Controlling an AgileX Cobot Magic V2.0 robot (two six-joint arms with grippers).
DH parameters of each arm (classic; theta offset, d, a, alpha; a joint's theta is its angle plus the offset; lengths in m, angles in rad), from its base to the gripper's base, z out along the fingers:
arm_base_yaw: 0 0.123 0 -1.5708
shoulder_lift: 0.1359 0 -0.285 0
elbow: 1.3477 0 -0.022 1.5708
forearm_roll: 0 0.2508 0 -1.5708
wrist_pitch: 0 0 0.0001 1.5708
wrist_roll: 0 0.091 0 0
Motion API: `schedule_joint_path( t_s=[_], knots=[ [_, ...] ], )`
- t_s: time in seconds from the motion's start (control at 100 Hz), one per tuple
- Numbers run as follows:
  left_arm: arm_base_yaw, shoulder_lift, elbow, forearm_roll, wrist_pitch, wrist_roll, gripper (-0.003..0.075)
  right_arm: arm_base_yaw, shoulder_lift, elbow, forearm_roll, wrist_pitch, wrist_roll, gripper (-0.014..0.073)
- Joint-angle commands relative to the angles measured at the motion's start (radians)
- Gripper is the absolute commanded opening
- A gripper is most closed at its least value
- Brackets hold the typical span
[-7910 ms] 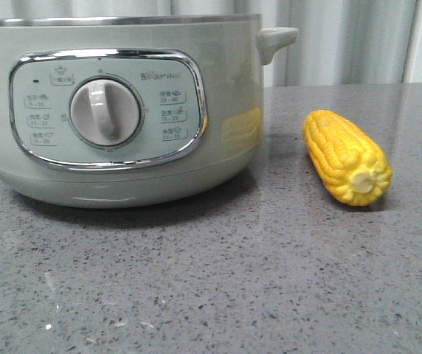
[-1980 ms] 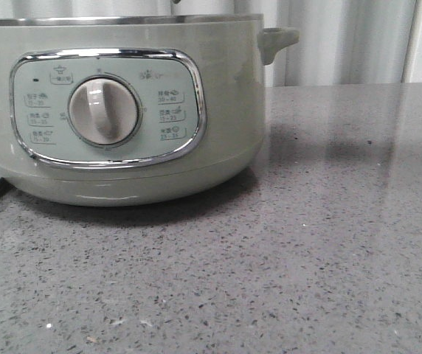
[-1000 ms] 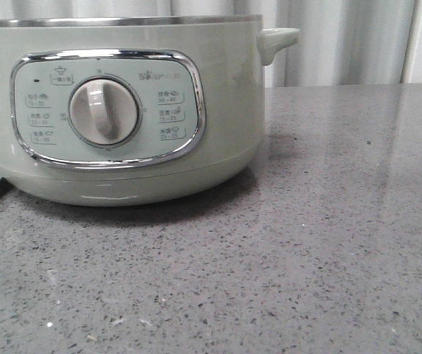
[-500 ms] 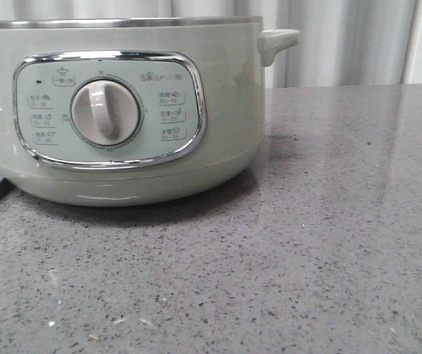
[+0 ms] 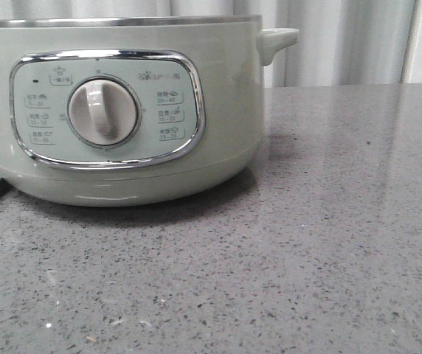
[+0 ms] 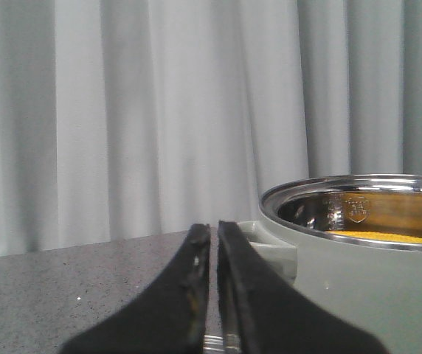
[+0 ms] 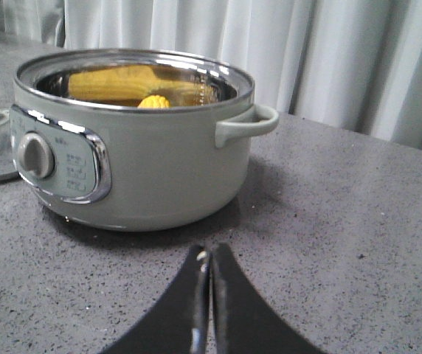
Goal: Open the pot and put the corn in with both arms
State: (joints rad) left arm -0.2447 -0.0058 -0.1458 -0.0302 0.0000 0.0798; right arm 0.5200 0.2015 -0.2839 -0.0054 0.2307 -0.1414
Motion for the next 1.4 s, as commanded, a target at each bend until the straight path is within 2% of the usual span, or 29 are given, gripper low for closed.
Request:
schedule_joint_path(
  t_s=[0.0, 0.04, 0.1, 0.18, 0.25, 0.31, 0.34, 0.38, 0.53, 1.12, 1.18, 1.24, 1.34, 1.39],
  knots=[
    [-0.008, -0.024, -0.02, -0.012, -0.082, 0.001, -0.002, -0.004, 0.007, -0.022, -0.012, -0.082, -0.009, -0.0067],
    [0.003, -0.033, 0.01, -0.041, -0.128, -0.001, -0.002, -0.004, 0.007, -0.022, -0.012, -0.082, -0.009, -0.0067],
    [0.04, -0.032, 0.07, -0.168, -0.206, -0.001, -0.002, -0.004, 0.007, -0.022, -0.012, -0.082, -0.009, -0.0067],
    [0.099, -0.032, 0.162, -0.097, -0.261, -0.001, -0.002, -0.004, 0.007, -0.022, -0.012, -0.082, -0.009, -0.0067],
    [0.171, -0.032, 0.14, -0.072, -0.061, 0.001, -0.002, -0.002, 0.007, -0.022, -0.012, -0.082, -0.009, -0.0067],
    [0.233, -0.032, 0.148, -0.007, 0.0, 0.001, -0.002, -0.002, 0.009, -0.022, -0.012, -0.084, -0.009, -0.0067],
    [0.248, -0.032, 0.158, -0.004, 0.01, 0.001, -0.002, -0.002, 0.009, -0.022, -0.012, -0.084, -0.009, -0.0067],
    [0.261, -0.032, 0.155, -0.015, 0.087, 0.001, -0.002, -0.002, 0.009, -0.022, -0.012, -0.084, -0.009, -0.0067],
    [0.247, -0.032, 0.155, -0.062, 0.317, 0.001, -0.002, -0.002, 0.009, -0.022, -0.012, -0.084, -0.009, -0.0067],
    [0.226, -0.032, 0.155, -0.072, 0.315, 0.001, -0.002, -0.007, 0.006, -0.007, -0.012, -0.108, -0.009, -0.0067],
    [0.226, -0.032, 0.155, -0.072, 0.315, 0.001, -0.002, -0.044, -0.005, 0.025, -0.014, -0.162, -0.009, -0.0067],
    [0.226, -0.032, 0.155, -0.072, 0.315, 0.001, -0.002, -0.129, -0.018, 0.068, -0.019, -0.297, -0.009, -0.0067],
    [0.226, -0.032, 0.155, -0.072, 0.315, 0.001, -0.002, -0.345, -0.046, 0.191, -0.019, -0.575, -0.009, -0.0067],
    [0.226, -0.032, 0.155, -0.072, 0.315, 0.001, -0.002, -0.44, -0.056, 0.261, -0.019, -0.652, 0.031, -0.0067]
  ],
)
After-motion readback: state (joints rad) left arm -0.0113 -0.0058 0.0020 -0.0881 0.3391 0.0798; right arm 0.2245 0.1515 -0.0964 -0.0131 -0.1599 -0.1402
